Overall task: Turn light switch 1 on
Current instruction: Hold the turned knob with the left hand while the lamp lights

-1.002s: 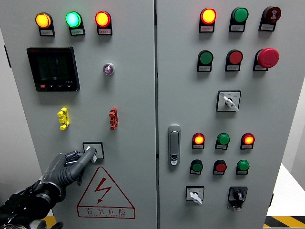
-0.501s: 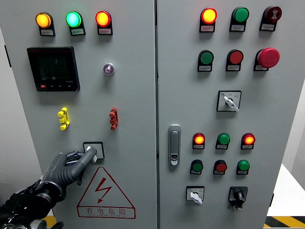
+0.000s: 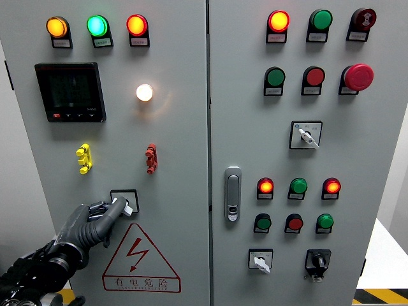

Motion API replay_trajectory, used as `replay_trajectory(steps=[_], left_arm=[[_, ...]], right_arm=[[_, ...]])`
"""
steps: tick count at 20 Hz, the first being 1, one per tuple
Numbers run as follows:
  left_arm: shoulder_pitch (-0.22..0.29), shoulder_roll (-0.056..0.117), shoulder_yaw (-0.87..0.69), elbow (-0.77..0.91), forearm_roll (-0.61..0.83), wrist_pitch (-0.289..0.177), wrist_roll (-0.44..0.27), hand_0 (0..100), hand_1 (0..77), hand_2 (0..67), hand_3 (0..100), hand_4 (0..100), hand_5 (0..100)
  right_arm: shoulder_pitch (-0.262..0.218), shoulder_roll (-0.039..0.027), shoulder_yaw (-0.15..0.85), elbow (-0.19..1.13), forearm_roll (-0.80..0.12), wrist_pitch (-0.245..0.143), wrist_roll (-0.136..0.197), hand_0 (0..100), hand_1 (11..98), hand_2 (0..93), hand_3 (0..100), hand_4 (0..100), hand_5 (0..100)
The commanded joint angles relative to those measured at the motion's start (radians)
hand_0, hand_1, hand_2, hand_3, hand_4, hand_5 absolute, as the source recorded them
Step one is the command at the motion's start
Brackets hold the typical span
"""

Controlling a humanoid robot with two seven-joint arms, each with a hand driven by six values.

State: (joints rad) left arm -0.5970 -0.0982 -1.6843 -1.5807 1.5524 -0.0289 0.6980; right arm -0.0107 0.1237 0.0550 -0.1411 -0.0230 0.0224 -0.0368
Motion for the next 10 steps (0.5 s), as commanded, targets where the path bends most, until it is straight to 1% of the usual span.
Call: replay_trajectory(steps=[1,2,4,5,6,7,8,9,10], left_arm=[[0.000,0.000,0.000,-0.002,-0.002,0.001,-0.002,100,54.3,53.8,100,100,99],[0.000,0.000,-0.002,-0.002,-0.002,0.001,-0.002,100,54.2,53.3,100,100,99],[0.000,0.000,0.000,-0.002,-0.005,0.000,-0.002,100,55.4,52.8,100,100,99],[0.002,-0.002,0.000,-0.002,-0.005,0.001,-0.002,100,60.0,53.1,99,100,98],[0.002,-0.002,0.000,-0.002,-0.006,0.000,-0.002,100,64.0,53.5,99,100,97],[0.002,-0.002,0.000,-0.002,-0.008,0.000,-0.002,100,65.4,53.7,98,100,96],[0.003,-0.002,0.000,-0.004,-0.009,0.000,-0.003,100,70.0,54.2,97,100,95],[0.005,-0.002,0.000,-0.004,-0.009,0.000,-0.003,100,74.9,54.6,95,100,94],[0.006,-0.003,0.000,-0.004,-0.011,0.000,-0.003,100,75.8,54.6,95,100,93]], right_arm=[[0.000,0.0005,-0.001,0.000,0.000,-0.001,0.000,0,19.7,0.0,20,19,11],[0.000,-0.0010,-0.001,0.000,0.000,0.001,0.000,0,19.8,0.0,20,19,11],[0.000,-0.0010,0.000,0.000,0.000,0.001,0.000,0,19.9,0.0,20,19,11],[0.000,0.0005,-0.001,0.000,0.000,-0.001,0.000,0,19.9,0.0,20,19,11],[0.000,0.0005,0.000,0.000,0.000,0.001,0.000,0,19.9,0.0,20,19,11],[0.000,-0.0010,0.000,0.000,0.000,-0.001,0.000,0,19.9,0.0,20,19,11],[0.000,-0.0010,0.000,0.000,0.000,0.001,0.000,0,19.9,0.0,20,19,11],[0.000,0.0005,0.000,0.000,0.000,0.001,0.000,0,19.9,0.0,20,19,11],[0.000,-0.0010,0.000,0.000,0.000,0.001,0.000,0,19.9,0.0,20,19,11]])
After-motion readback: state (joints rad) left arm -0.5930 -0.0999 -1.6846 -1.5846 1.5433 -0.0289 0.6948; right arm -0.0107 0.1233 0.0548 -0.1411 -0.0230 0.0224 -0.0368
